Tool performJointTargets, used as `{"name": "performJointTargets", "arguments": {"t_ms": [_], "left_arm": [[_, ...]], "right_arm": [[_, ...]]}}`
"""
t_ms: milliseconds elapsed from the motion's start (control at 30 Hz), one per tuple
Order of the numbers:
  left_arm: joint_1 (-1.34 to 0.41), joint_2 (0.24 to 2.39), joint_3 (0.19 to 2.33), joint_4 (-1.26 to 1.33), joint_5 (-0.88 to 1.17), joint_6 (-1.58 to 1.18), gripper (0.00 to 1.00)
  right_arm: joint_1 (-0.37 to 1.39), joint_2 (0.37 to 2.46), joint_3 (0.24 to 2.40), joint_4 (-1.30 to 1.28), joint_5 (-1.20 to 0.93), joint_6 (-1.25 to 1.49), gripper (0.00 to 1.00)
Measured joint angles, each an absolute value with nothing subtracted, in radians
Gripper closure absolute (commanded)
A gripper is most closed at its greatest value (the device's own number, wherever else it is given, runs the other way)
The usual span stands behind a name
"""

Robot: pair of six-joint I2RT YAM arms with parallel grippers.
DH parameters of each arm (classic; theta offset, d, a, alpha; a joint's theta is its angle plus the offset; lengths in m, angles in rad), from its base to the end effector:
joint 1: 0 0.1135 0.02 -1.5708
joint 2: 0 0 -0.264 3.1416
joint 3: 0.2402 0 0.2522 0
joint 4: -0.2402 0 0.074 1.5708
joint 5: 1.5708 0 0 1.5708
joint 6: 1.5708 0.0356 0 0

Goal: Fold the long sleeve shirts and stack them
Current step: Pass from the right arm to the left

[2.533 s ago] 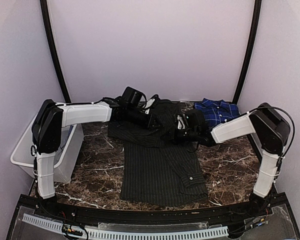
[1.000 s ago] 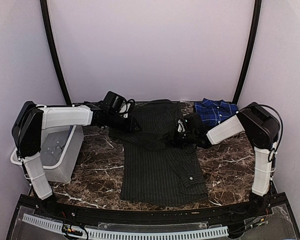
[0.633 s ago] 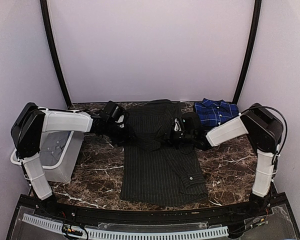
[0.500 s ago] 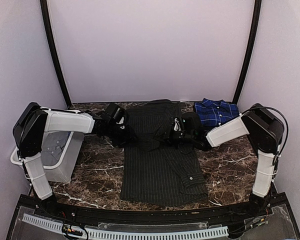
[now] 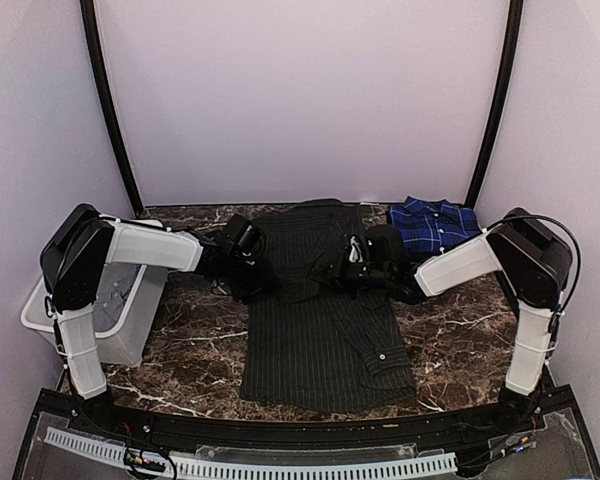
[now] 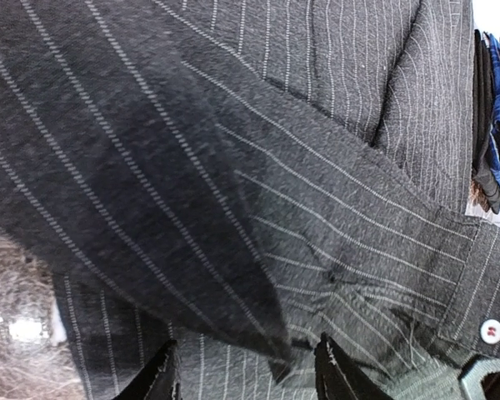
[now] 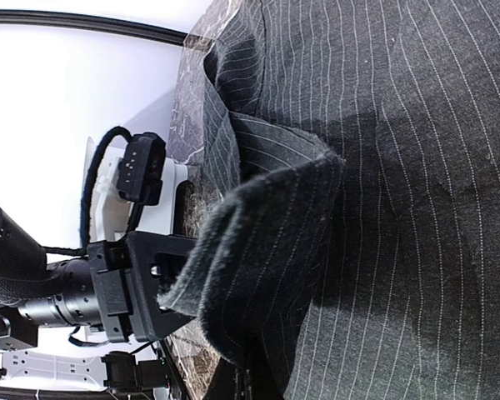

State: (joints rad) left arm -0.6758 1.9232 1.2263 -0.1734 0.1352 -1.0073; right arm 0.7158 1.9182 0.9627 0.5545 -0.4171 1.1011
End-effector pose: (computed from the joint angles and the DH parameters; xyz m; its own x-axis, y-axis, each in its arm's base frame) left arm 0.3153 -0.2589 0.1665 -0.8999 -0.3522 -0.2572 -0.1370 0.7882 -0.6000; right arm 0.2911 0.2723 0.1547 -0.9193 0.2810 -0.2757 -0.1363 0.4299 0.8925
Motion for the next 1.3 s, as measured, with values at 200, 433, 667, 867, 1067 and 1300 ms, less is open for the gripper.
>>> {"name": "performJointTargets", "arguments": {"t_ms": [200, 433, 667, 867, 1067, 1300], "left_arm": [[-0.691, 1.951, 1.245, -0.161, 0.122, -1.035, 0.56], [-0.694, 1.960, 1.249, -0.157, 0.105, -1.060, 0.91], [-0.694, 1.946, 1.262, -0.160, 0.079, -1.034, 1.00], [-0.694, 1.861, 1.262, -0.185, 0.062, -0.969, 1.00], [-0.693, 1.802, 1.301, -0.228, 0.086, -0.875, 1.00], [-0.692, 1.799, 1.328, -0.268, 0.143, -0.818, 1.00]], "right_arm": [[0.720, 1.901, 0.962, 0.555, -0.418, 1.099, 1.00], [0.730, 1.879, 0.960, 0.553, -0.411, 1.085, 1.00], [0.741, 1.843, 0.946, 0.530, -0.387, 1.015, 0.89], [0.757, 1.806, 0.922, 0.424, -0.313, 0.854, 0.64], [0.808, 1.713, 0.905, 0.282, -0.153, 0.653, 0.37], [0.906, 1.652, 0.983, 0.176, 0.027, 0.442, 0.20]]}}
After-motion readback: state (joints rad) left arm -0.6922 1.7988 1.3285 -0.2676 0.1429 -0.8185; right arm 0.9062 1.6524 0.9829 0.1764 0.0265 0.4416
